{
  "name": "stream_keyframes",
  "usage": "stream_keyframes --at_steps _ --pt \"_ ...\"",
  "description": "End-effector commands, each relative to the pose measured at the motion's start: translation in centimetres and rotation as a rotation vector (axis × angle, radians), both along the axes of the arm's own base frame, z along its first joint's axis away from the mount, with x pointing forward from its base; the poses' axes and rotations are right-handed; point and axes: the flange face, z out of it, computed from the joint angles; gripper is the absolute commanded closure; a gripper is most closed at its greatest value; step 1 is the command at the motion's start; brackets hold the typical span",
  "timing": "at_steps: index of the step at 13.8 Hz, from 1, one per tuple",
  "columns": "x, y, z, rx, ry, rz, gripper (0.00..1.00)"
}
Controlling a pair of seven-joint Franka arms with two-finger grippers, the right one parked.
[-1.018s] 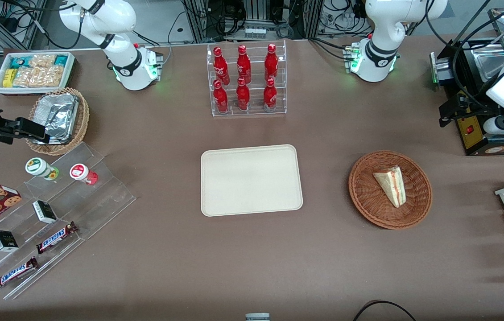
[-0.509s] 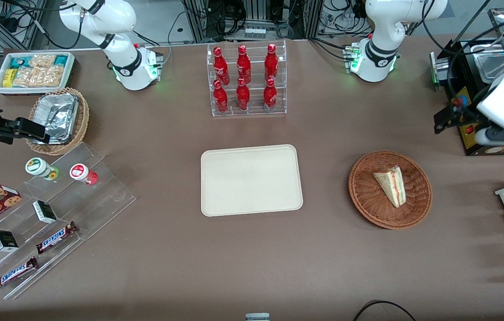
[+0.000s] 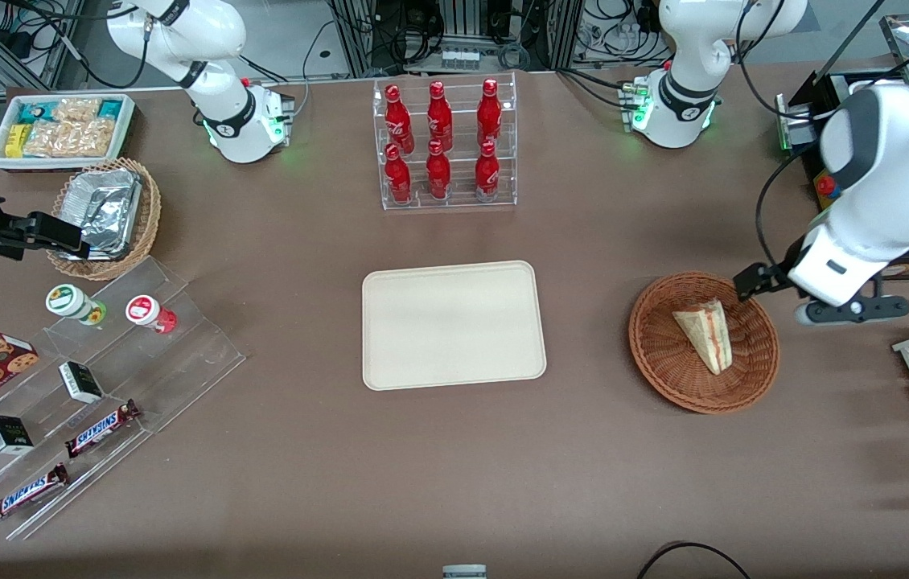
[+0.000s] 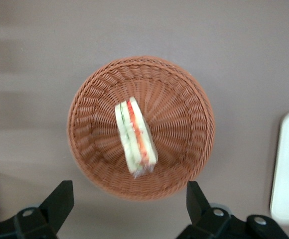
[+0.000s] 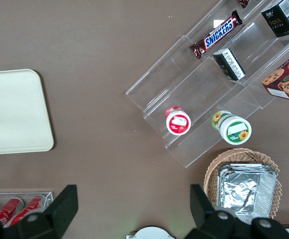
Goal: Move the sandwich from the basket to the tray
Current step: 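Move the left gripper over the wrapped sandwich in the wicker basket, then lower the left gripper and close it on the sandwich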
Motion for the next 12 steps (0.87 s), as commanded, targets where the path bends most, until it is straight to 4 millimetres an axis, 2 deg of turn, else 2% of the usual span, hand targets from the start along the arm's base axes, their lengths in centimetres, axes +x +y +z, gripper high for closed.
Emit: stream_keyframes --at_steps 1,4,8,12 --pt "-0.9 -0.3 -4.4 0.005 -0.012 0.105 0.00" --pt "-1.3 -0.3 -7.9 -0.002 -0.044 0.136 0.00" --pt "-1.1 -0.1 -13.0 0.007 0.013 0.142 0.00" --pt "-1.2 -0.1 -15.9 0.011 0.039 0.144 0.00"
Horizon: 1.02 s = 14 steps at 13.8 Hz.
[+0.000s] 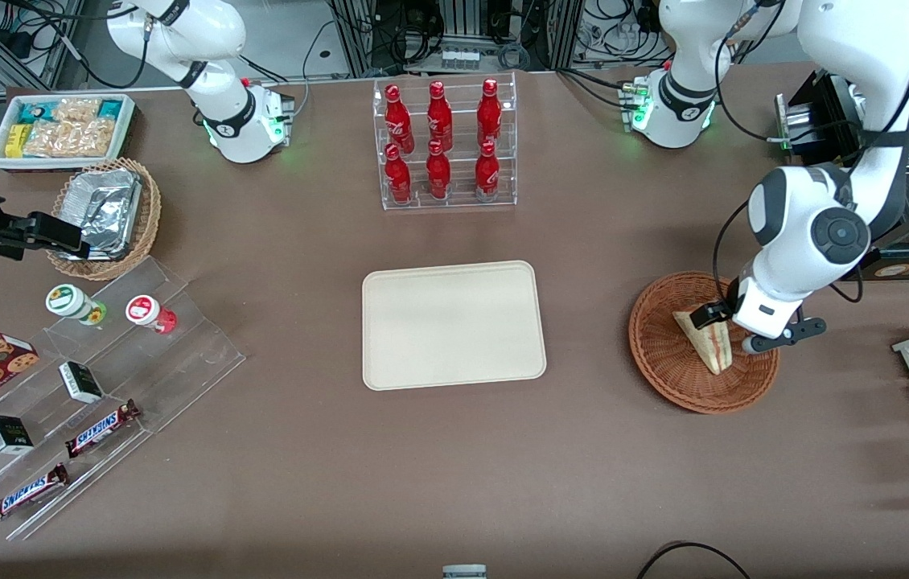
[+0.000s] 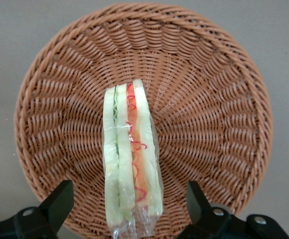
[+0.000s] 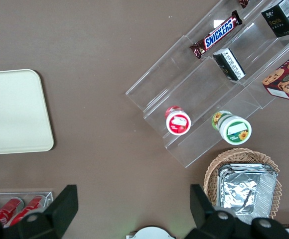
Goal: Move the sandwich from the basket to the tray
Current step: 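Lower the left gripper and close it on the sandwich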
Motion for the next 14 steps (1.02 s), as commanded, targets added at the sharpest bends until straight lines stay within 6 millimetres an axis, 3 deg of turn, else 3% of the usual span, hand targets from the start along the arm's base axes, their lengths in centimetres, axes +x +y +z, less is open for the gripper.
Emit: stream_keyframes --at_steps 1,3,4,6,7,10,14 --pt "0.1 -0.1 -1.9 0.008 -0.007 0.028 0.00" --pt "0.2 0.0 -3.1 0.009 -0.009 0.048 0.01" --pt "0.2 -0.1 -3.1 0.009 -0.008 0.045 0.13" --pt "0.1 0.0 -3.2 0.010 -0.001 0.047 0.76" --pt "0.1 0.0 -3.1 0.010 -0.001 0.044 1.00" --pt "0.7 -0.1 -1.6 0.010 -0.003 0.036 1.00" --pt "3.1 -1.1 5.2 0.043 0.018 -0.002 1.00"
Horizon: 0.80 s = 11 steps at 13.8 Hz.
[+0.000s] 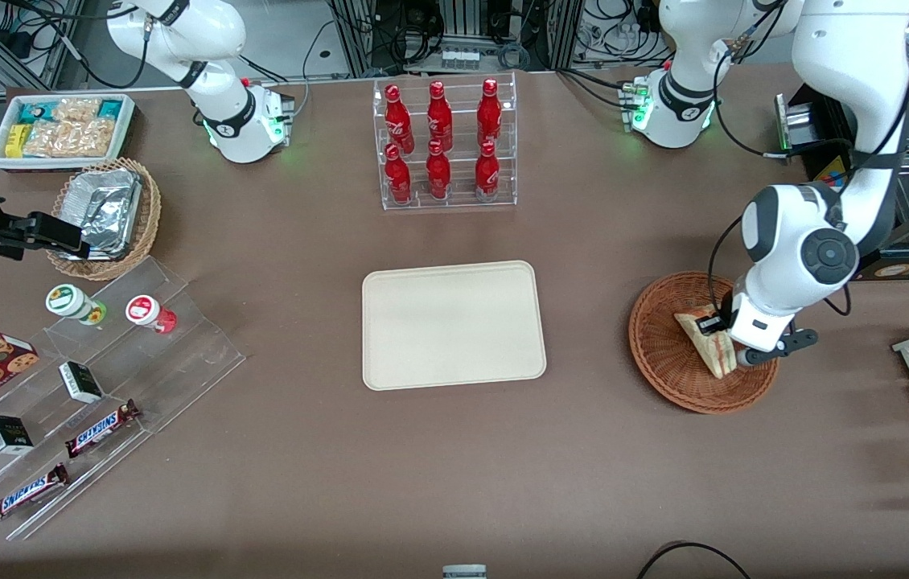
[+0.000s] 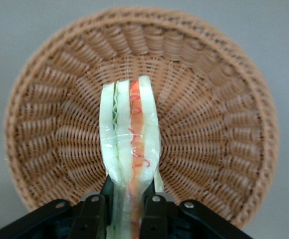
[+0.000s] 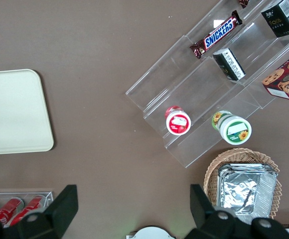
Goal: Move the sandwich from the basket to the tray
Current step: 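Lift the sandwich and carry it over the cream tray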
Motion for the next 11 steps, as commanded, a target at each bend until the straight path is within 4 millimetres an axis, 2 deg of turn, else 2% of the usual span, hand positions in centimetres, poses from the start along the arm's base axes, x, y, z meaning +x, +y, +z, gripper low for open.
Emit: stream_keyframes --at_steps 1,3,5,7,11 --pt "1.7 -2.4 6.9 0.048 0.012 -0.062 1.00" --pt "3.2 -5.3 12.0 0.052 0.024 -0.099 1.00" --pt "3.7 -8.5 15.0 0.044 0.021 -0.134 1.00" --pt "2.8 -13.7 16.2 0.022 -0.002 -0.200 1.00" --pt "0.6 -22.8 16.1 -0.035 -0.001 -0.278 1.00"
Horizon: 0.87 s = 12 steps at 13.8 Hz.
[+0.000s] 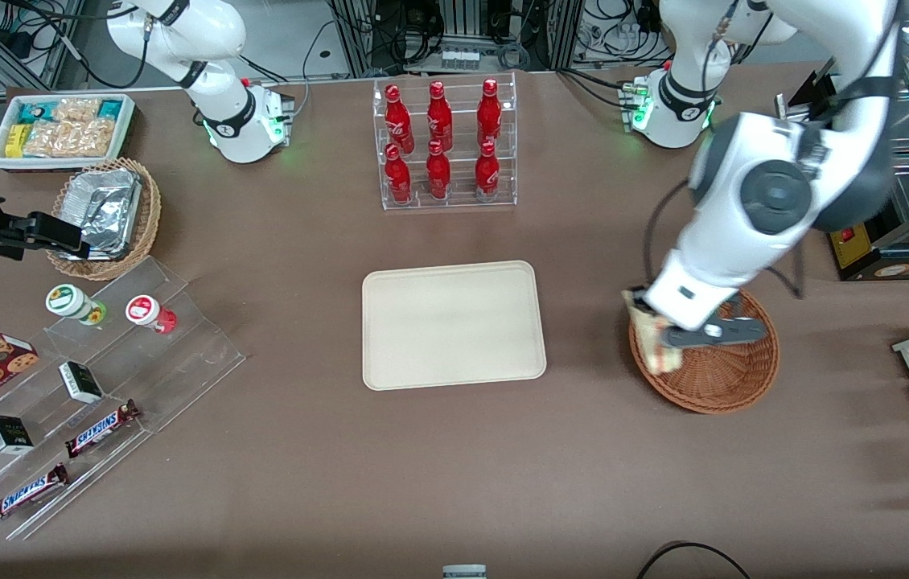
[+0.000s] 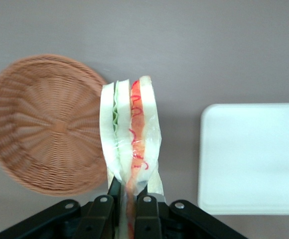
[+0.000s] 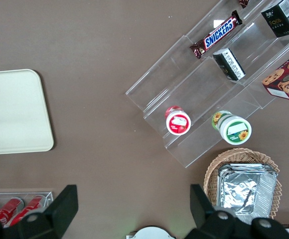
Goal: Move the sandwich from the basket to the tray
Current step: 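Lift the sandwich and carry it over the cream tray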
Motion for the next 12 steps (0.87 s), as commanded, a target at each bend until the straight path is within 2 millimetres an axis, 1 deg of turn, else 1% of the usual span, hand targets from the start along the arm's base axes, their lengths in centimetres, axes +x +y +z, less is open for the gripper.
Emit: stream_keyframes --at_steps 1,3,5,6,7,9,11,12 --pt "-0.6 -6.3 -0.5 -0.012 0.006 -0.023 1.00" --pt "-0.9 -10.2 -2.4 -0.008 0.019 -0.055 1.00" --pt "-1.6 -14.6 -4.3 -0.005 0.028 -0.092 1.00" --pt "-1.7 -16.0 -5.4 -0.008 0.038 -0.069 1.00" --pt "-2.4 -18.6 -6.8 -0.016 0.047 -0.066 1.00" --pt "-3.0 -22.8 -9.7 -0.025 0.035 -0.060 1.00" --pt "-3.9 -25.9 -12.1 -0.046 0.009 -0.072 1.00" --pt "-4.9 -27.1 -12.9 -0.047 0.008 -0.089 1.00"
